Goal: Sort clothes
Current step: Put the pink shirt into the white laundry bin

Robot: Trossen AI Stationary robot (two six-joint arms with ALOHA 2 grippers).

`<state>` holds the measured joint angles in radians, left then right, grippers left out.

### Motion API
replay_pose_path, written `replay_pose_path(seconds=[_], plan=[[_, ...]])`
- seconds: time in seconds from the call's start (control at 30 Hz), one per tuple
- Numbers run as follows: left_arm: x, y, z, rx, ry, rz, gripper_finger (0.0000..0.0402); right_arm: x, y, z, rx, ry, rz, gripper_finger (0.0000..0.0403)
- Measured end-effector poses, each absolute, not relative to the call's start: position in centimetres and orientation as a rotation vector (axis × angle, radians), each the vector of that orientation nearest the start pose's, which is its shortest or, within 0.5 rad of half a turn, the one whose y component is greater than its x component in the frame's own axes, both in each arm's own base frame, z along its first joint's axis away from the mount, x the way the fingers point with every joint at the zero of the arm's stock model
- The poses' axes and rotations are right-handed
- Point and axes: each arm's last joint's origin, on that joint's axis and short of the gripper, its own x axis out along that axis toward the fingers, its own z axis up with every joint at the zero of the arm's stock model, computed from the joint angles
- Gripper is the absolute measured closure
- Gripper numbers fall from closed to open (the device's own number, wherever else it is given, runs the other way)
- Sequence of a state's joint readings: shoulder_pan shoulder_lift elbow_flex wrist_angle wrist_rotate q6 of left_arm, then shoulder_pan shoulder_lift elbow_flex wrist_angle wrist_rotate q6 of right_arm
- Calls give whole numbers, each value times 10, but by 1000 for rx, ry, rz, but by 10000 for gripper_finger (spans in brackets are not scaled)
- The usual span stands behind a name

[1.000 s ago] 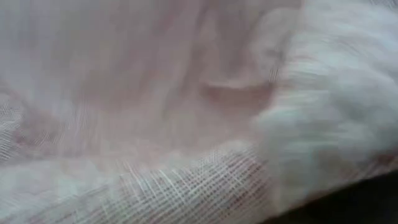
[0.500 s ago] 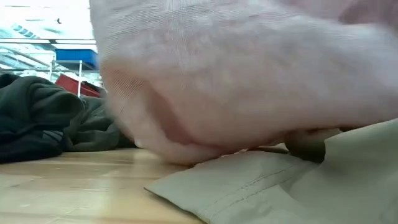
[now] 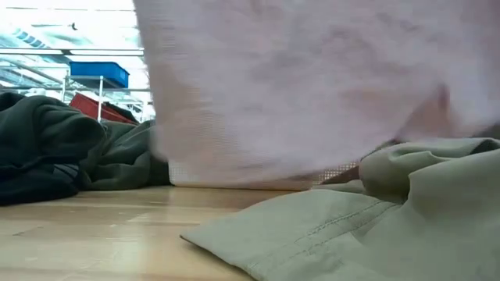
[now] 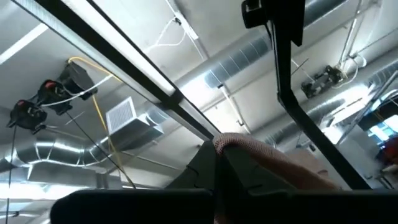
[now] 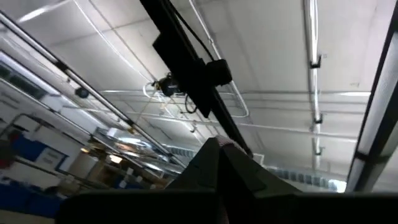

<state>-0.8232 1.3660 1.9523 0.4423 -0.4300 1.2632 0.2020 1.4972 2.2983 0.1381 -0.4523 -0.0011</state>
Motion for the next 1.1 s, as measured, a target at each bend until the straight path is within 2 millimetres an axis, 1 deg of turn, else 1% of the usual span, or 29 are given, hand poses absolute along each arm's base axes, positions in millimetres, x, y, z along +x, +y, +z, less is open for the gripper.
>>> replay_pose_path(seconds=[0.13, 0.23, 0.3, 0.4, 0.5, 0.57, 0.63, 0.73, 0.8, 0.87, 0.93, 1.0, 1.03, 1.1], plan=[[134, -139, 622, 599, -776, 155, 394, 176, 53, 650, -109, -754, 630, 403], [135, -154, 612, 641, -645, 104, 394, 182, 66, 638, -100, -601, 668, 403], [138, -167, 605, 654, -566, 78, 394, 187, 78, 627, -97, -479, 640, 403], [143, -195, 591, 682, -475, 63, 394, 189, 99, 610, -102, -291, 549, 403], [151, -227, 572, 718, -353, 76, 394, 189, 122, 591, -97, -93, 434, 403], [159, -248, 557, 750, -263, 108, 394, 191, 142, 576, -88, 30, 370, 403], [167, -270, 541, 757, -200, 119, 394, 194, 166, 562, -90, 120, 322, 403], [173, -307, 514, 778, -166, 82, 394, 196, 208, 543, -90, 182, 283, 403], [172, -328, 500, 773, -171, 49, 394, 196, 235, 532, -82, 191, 274, 403], [168, -345, 491, 743, -184, 42, 394, 193, 262, 523, -83, 183, 275, 403], [162, -359, 484, 721, -186, 55, 394, 188, 284, 515, -93, 170, 250, 403], [159, -369, 475, 708, -148, 88, 394, 181, 297, 507, -116, 169, 173, 403], [158, -371, 471, 704, -117, 111, 394, 178, 299, 503, -126, 173, 121, 403], [158, -374, 466, 684, -76, 135, 394, 174, 299, 494, -145, 196, 12, 403]])
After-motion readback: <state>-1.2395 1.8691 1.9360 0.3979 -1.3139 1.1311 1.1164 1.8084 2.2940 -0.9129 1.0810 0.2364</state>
